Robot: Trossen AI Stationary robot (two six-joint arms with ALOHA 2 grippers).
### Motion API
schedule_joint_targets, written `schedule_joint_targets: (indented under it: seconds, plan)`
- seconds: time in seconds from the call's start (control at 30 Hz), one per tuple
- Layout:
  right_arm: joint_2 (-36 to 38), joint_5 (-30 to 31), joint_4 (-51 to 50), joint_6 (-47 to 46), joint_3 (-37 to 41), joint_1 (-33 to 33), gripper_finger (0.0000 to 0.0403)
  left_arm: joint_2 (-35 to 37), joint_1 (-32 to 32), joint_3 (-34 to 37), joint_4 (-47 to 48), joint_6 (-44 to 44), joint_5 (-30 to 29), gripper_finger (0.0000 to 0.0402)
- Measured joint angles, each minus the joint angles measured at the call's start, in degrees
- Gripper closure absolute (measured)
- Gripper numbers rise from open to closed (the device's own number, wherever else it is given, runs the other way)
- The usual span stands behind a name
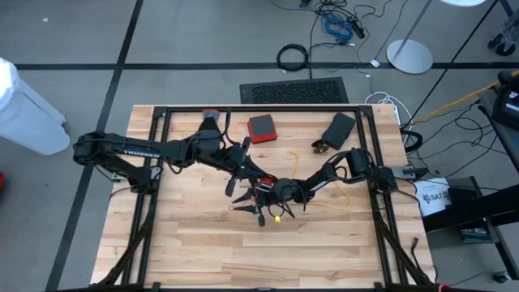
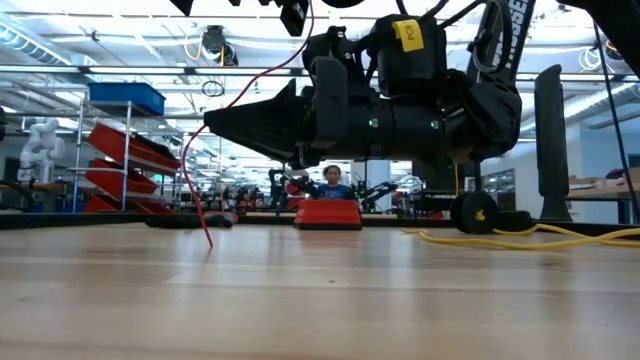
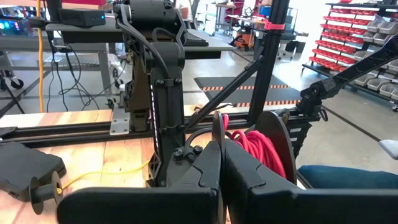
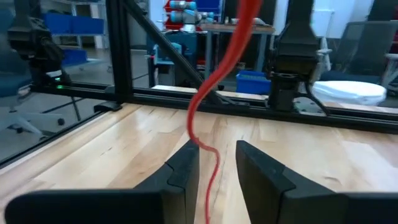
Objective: Coil cords
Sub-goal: Coil the red wire onto the spool
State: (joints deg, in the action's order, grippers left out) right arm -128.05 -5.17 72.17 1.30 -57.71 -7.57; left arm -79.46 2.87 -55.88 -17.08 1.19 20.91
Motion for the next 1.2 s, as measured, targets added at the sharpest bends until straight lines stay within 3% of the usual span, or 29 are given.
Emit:
schedule_joint_targets:
  seconds: [0.2, 0.43, 0.6, 1.0, 1.2]
  plan:
    - [0.00, 1.03, 0.54, 0.39, 0.00, -0.02, 0.0331, 0.00, 0.00, 0.00, 0.04, 0.02, 0.00, 0.0393]
    - [0.00, 0.98, 1.02, 1.67, 0.00, -0.02, 0.0397, 0.00, -0.69, 0.00, 0.08, -0.01, -0.03, 0.0393]
    - [0.00, 1.06, 1.37, 1.51, 0.00, -0.02, 0.0400, 0.00, -0.85, 0.00, 0.47, -0.02, -0.02, 0.0393]
    - [0.03, 9.34, -7.15, -1.95, 0.33, 0.07, 0.0402, 0.00, -0.81, 0.00, 7.63, -2.52, -0.03, 0.0393]
    - [0.24, 14.93, -7.00, -6.00, 4.35, 1.09, 0.0403, 1.21, -0.81, 0.00, 13.52, -3.93, -0.07, 0.0393]
